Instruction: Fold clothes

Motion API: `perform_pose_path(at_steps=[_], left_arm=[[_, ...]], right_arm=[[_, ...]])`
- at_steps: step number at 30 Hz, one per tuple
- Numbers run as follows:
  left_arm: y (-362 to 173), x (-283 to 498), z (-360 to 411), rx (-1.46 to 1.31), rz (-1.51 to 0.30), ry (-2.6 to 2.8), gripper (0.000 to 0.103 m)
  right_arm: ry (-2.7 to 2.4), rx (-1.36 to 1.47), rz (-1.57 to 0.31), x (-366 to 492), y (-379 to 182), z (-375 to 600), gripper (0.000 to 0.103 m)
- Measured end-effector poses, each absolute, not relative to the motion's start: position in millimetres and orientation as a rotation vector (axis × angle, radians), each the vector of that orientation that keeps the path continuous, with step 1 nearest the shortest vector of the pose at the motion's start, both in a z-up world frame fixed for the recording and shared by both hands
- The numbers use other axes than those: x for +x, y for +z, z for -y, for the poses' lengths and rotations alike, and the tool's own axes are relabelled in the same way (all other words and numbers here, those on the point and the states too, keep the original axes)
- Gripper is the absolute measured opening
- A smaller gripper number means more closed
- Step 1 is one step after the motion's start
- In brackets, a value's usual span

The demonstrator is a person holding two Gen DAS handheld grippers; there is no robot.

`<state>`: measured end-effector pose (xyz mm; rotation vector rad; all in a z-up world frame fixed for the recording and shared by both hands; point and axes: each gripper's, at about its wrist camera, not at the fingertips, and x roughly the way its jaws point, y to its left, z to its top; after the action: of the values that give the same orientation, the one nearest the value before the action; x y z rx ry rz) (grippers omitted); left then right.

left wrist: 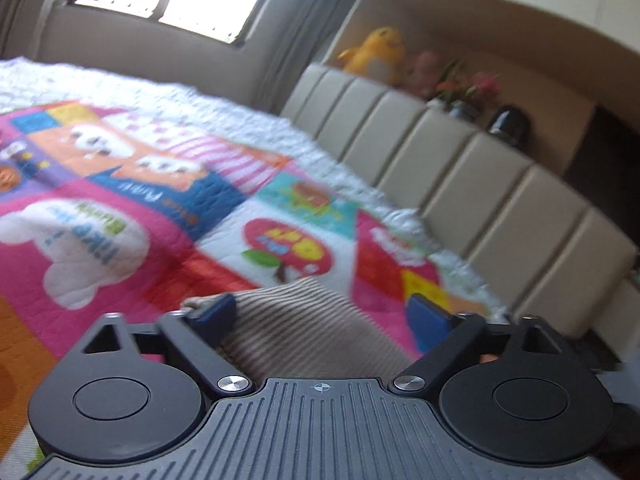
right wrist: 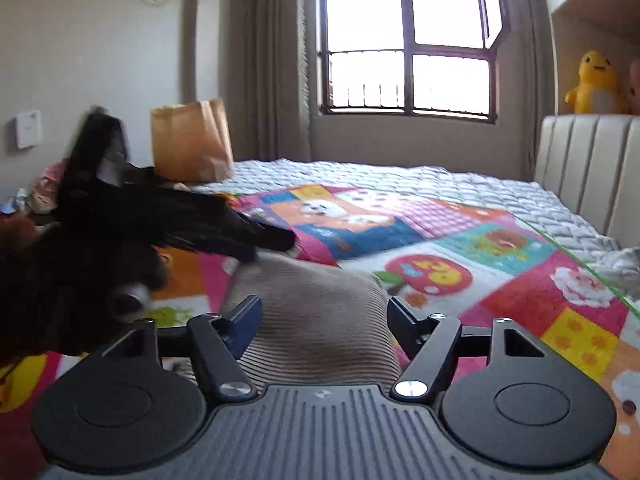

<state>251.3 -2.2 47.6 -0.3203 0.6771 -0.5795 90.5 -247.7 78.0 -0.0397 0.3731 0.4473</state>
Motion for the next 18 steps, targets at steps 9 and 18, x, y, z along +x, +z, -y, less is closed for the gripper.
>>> perform_pose_path(at_steps=[9, 18], left_arm=[[-3.3, 294.2, -10.6, -0.339, -0.813, -0.423, 0.085], [27.1, 244.7, -35.1, -0.361, -0.74, -0.386, 0.092]], right_arm=[[0.544, -0.148, -0.547, 103.1, 15.4, 190.9, 0.07], [0.537, -0.271, -0.521, 97.2, 12.4, 183.5, 0.072]])
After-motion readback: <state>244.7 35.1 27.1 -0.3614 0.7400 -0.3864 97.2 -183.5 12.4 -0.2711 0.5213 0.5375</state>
